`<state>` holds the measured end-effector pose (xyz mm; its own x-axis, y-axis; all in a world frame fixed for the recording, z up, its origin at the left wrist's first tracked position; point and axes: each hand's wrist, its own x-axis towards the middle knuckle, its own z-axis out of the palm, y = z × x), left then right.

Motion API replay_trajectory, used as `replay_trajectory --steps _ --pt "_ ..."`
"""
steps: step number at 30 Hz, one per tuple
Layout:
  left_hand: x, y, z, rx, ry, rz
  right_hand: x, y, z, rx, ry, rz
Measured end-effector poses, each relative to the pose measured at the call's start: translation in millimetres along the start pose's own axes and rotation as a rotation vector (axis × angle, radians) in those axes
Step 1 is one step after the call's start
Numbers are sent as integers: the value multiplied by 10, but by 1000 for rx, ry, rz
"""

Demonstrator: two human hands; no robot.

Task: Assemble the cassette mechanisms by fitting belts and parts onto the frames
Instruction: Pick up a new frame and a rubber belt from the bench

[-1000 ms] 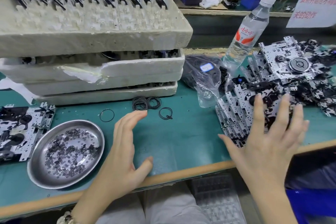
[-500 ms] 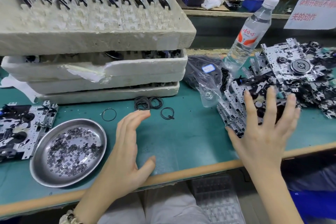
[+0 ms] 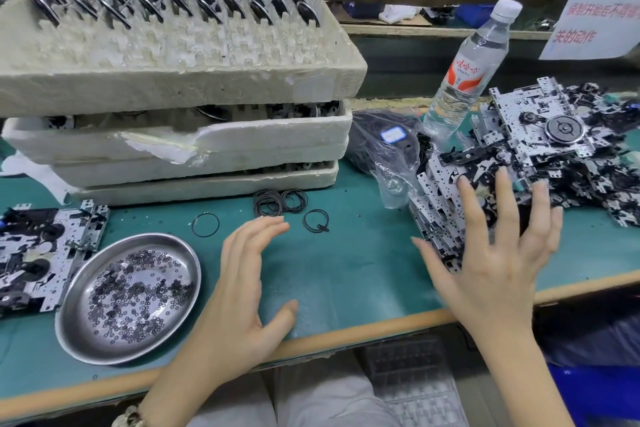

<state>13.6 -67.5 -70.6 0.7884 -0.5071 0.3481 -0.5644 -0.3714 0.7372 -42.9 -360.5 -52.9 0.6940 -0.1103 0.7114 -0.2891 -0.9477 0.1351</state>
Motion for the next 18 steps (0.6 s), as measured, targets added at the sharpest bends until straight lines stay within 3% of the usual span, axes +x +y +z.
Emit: replay_trajectory --steps 5,9,12,15,18 --pt "51 97 130 -55 -28 -67 -6 73 -67 263 133 140" --pt "196 345 401 -235 -116 -131 -32 199 -144 543 203 493" --pt "407 582 646 -504 -203 -282 -36 322 -165 912 224 763" --pt "678 795 920 -775 -260 -495 8 358 -181 1305 117 966" --pt "894 987 1114 -945 -257 -587 -15 367 -130 1442 -10 1000"
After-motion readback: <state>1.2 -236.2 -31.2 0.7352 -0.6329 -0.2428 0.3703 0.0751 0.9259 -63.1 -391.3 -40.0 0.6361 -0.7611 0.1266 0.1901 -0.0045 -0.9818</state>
